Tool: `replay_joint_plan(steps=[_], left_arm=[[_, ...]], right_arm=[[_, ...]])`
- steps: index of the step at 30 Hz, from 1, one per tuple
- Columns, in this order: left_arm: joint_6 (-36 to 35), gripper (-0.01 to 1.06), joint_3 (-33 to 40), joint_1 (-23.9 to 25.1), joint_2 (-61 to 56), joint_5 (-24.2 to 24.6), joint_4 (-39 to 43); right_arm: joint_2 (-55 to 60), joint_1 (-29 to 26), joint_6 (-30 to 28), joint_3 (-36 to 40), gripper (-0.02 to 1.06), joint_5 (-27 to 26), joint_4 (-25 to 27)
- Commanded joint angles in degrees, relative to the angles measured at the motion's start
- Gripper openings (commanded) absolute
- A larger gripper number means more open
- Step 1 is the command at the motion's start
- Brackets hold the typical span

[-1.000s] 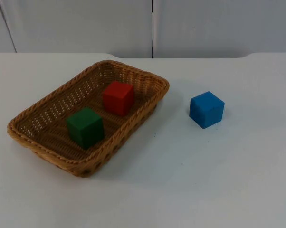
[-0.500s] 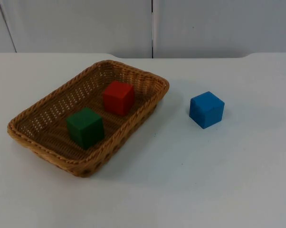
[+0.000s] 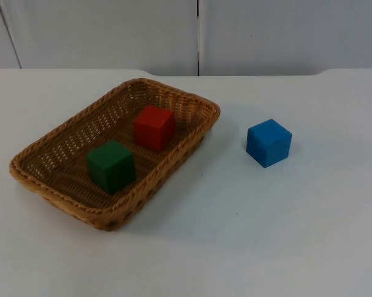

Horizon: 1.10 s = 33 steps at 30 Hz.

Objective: Pick up one cube with each hand and place exactly two cubes into the same basket, leaving the remaining cube outside.

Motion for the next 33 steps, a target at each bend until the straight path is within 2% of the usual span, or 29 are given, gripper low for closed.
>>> replay_joint_plan(steps=[1, 29, 33], left_arm=[[-0.1, 0.97, 0.3, 0.2, -0.2, 0.0, 0.0], [-0.1, 0.97, 0.3, 0.2, -0.2, 0.0, 0.0], [0.0, 0.97, 0.3, 2.8, -0.2, 0.0, 0.0]], right_arm=[[-0.2, 0.2, 0.0, 0.1, 0.76, -0.3, 0.3], [-0.2, 0.2, 0.0, 0.1, 0.76, -0.3, 0.3], [-0.2, 0.0, 0.0, 0.1, 0.76, -0.3, 0.3]])
